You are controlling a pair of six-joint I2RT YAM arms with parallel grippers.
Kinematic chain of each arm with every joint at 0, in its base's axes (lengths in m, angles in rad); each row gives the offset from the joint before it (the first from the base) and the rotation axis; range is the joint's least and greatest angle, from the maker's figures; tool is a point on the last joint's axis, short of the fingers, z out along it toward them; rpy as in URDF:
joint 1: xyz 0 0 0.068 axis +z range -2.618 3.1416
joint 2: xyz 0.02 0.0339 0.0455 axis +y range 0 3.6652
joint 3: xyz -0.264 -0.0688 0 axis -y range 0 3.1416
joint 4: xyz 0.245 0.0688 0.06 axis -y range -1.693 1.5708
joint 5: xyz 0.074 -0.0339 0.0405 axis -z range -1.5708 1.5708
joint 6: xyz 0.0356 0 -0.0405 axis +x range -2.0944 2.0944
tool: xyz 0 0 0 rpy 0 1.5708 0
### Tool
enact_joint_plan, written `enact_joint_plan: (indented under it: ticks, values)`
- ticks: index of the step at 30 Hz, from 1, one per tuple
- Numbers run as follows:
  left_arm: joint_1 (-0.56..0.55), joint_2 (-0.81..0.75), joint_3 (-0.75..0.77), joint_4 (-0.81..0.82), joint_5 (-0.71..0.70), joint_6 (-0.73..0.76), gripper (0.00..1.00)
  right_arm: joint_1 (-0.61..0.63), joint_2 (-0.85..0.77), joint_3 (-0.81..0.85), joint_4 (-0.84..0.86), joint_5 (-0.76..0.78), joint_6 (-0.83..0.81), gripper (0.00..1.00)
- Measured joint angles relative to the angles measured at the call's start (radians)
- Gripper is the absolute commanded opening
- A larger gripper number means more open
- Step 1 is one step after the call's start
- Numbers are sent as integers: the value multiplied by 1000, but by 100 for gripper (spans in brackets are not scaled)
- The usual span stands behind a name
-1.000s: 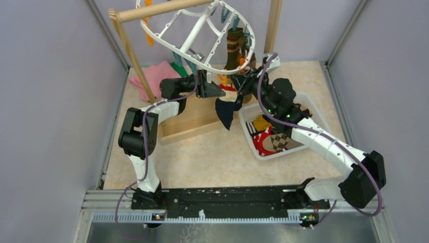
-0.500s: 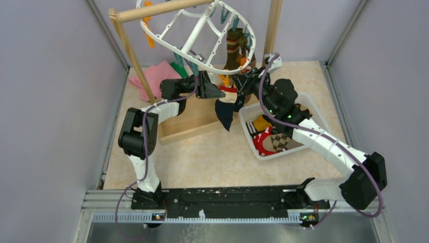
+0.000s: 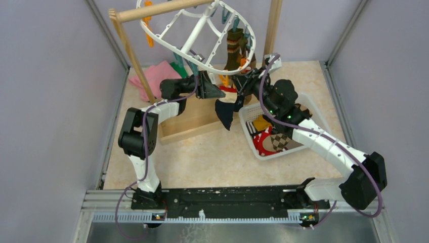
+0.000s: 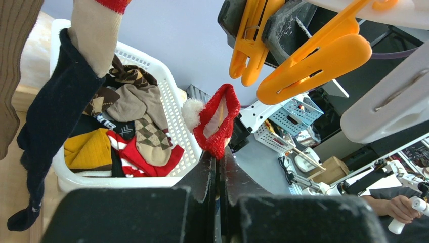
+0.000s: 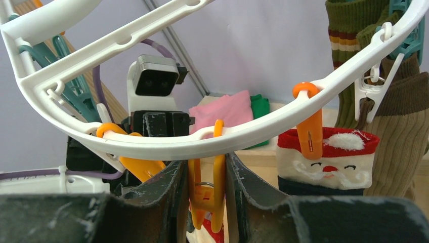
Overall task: Clip the socks to the hanger
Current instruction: Clamp the sock onto the hanger.
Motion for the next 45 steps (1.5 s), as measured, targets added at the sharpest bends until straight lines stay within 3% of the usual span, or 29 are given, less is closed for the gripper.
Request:
enact_joint_plan:
  ticks: [45]
  values:
    - [-56,21,80,0,-8,-105,0,0,4,0,28,-94,-1,8]
